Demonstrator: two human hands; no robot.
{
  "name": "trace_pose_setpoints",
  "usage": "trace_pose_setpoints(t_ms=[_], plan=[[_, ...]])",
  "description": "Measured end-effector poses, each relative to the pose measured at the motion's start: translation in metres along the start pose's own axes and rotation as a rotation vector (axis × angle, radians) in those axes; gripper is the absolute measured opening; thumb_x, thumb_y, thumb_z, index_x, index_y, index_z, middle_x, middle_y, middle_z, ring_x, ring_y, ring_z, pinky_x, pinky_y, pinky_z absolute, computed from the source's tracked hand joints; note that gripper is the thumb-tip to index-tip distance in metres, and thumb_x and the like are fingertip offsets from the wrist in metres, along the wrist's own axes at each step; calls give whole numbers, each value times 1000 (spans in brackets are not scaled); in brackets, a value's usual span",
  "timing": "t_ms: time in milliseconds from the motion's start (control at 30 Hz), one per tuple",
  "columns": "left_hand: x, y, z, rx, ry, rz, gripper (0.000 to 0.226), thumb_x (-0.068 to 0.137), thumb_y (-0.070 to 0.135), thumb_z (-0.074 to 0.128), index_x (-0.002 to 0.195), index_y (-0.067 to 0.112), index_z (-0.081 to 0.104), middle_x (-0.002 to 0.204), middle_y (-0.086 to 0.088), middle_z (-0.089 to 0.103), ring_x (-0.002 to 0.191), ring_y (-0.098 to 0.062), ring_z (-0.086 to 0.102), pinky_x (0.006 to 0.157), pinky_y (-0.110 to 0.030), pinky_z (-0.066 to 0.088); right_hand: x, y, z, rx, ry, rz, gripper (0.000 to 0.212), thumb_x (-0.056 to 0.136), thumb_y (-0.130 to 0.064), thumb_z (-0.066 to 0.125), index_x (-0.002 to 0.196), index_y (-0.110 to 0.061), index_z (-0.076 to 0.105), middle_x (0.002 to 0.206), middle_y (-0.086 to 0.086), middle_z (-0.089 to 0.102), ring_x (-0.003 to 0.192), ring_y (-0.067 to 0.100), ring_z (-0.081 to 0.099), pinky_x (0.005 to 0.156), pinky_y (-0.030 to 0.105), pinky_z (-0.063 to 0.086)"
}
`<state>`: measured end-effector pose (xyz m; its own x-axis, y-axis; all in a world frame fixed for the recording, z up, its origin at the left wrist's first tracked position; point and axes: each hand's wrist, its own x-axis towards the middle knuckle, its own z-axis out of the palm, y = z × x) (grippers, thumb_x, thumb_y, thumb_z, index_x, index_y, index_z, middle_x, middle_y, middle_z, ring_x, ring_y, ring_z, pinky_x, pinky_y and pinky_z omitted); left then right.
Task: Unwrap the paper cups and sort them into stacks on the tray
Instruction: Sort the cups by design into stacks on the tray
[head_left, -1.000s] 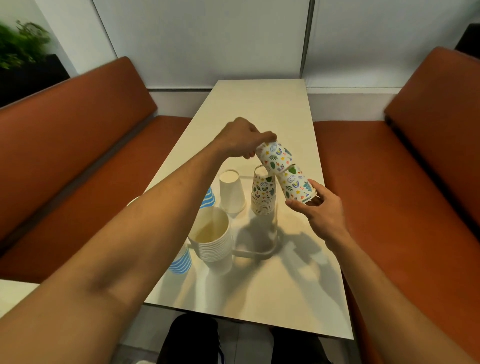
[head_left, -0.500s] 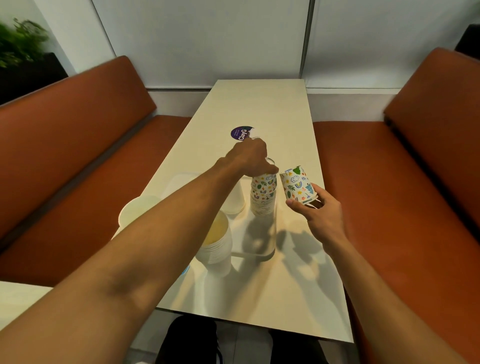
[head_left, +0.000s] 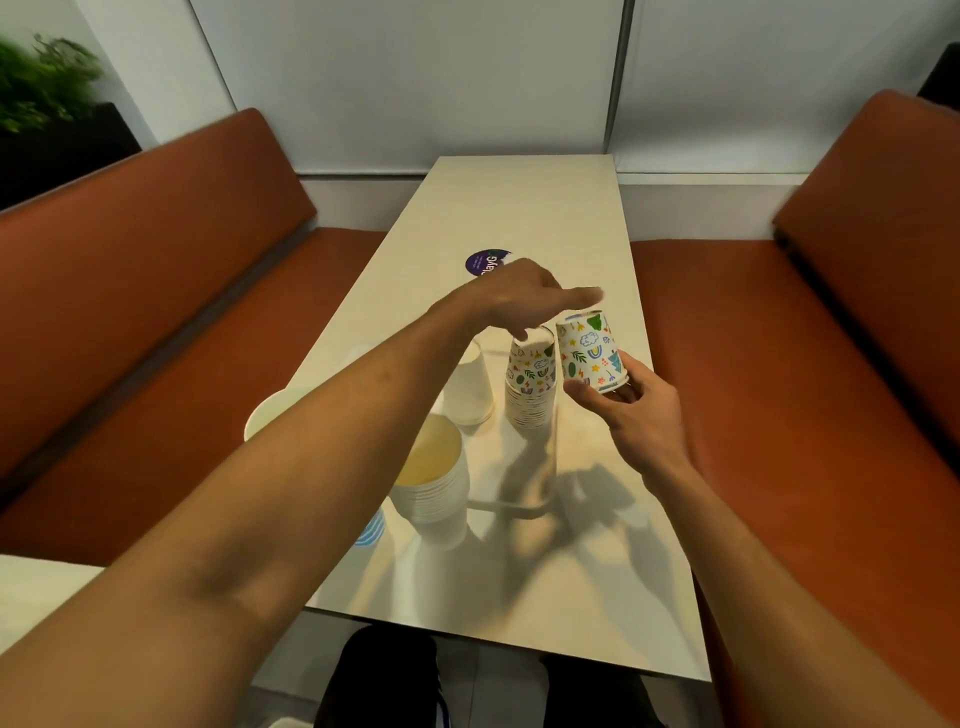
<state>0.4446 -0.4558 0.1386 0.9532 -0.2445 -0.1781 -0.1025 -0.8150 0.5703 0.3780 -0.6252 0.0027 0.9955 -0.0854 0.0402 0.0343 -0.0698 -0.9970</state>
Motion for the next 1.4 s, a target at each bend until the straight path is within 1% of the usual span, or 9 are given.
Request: trace_pose_setpoints(t_ms=[100, 300, 433, 533, 700, 933, 1067, 1233, 1400], plan=[[-1, 3, 1, -56, -110, 10, 61, 92, 63, 64, 126, 13, 71, 118, -1, 73, 104, -22, 72, 87, -35, 63, 2, -4, 5, -12, -11, -22, 64, 76, -35, 91, 133, -21, 66, 117, -5, 76, 108, 13, 73, 97, 45, 60], [2, -4, -6, -92, -15, 20, 52, 89, 41, 79, 128, 11, 65, 109, -3, 74, 89, -17, 73, 71, -26, 62, 13, -11, 17, -69, -6, -45, 80, 71, -38, 92, 141, -23, 56, 131, -4, 68, 117, 20, 68, 99, 47, 59], [2, -6, -18, -78, 102, 25, 46, 86, 37, 82, 120, 16, 60, 113, -3, 70, 86, -17, 69, 66, -29, 58, 30, -28, 33, -128, -4, -91, 75, 77, -31, 91, 141, -23, 52, 134, -5, 63, 119, 16, 63, 102, 36, 55], [3, -10, -24, 3, 163, 32, 49, 83, 38, 83, 120, 18, 57, 116, 0, 63, 83, -15, 65, 62, -28, 55, 41, -37, 46, -201, -26, -89, 75, 80, -29, 88, 144, -23, 49, 135, -6, 59, 117, 13, 57, 95, 28, 47], [7, -22, -22, 98, 144, -1, 57, 83, 41, 83, 126, 16, 55, 120, 0, 59, 97, -21, 63, 80, -34, 59, 55, -31, 57, -356, -42, -109, 70, 81, -32, 88, 142, -21, 56, 141, 3, 51, 122, 18, 54, 95, 29, 46], [19, -33, -5, 170, 4, -48, 59, 82, 39, 84, 129, 13, 59, 114, -6, 69, 71, -16, 64, 56, -24, 48, 59, -2, 59, -422, -61, -32, 71, 80, -36, 88, 140, -21, 53, 137, 3, 60, 123, 23, 58, 99, 38, 49], [21, -31, -9, 179, -14, -53, 69, 90, 46, 76, 144, 9, 53, 122, -5, 66, 77, -20, 69, 66, -25, 52, 56, 13, 60, -440, -53, 16, 72, 80, -35, 88, 140, -19, 53, 136, 3, 61, 124, 23, 58, 100, 38, 49], [13, -23, -29, 96, 100, -15, 68, 90, 50, 74, 143, 14, 53, 129, 0, 59, 72, -12, 67, 61, -24, 46, 53, 19, 60, -449, -60, 35, 77, 81, -37, 87, 145, -19, 49, 142, 6, 57, 129, 26, 56, 103, 41, 49], [-21, -17, -44, -55, 252, 45, 60, 88, 50, 76, 137, 21, 57, 127, 1, 66, 106, -22, 68, 94, -37, 55, 36, -1, 55, -410, -17, 60, 93, 80, -34, 88, 155, -21, 35, 153, 9, 46, 138, 28, 49, 111, 46, 45]])
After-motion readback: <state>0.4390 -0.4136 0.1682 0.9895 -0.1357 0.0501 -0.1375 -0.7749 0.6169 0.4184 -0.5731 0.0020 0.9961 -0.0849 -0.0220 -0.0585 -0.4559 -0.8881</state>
